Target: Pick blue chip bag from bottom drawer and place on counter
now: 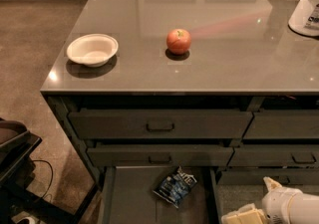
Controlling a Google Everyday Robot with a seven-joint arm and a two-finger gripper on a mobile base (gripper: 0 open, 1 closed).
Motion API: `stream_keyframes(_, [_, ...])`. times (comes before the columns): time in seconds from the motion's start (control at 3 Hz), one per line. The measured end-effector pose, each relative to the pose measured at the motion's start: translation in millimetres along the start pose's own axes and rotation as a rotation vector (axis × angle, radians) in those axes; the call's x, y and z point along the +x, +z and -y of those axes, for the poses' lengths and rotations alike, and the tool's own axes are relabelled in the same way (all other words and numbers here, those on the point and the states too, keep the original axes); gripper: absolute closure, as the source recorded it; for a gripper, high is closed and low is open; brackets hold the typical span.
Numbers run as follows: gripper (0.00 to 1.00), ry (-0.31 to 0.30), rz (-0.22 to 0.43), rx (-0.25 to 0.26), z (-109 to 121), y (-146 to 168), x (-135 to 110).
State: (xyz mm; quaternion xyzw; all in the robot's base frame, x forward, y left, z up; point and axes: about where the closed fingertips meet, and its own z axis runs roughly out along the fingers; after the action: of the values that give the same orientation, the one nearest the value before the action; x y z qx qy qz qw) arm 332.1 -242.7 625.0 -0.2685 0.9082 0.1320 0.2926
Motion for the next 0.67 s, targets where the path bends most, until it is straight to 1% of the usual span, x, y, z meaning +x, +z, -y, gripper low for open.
stream_keyframes(0.33, [0.0,0.01,0.019,0.036,11.7,5.2,-2.2])
stream_keyframes(0.67, [0.0,0.019,0.033,0.043,5.7,7.0,0.8])
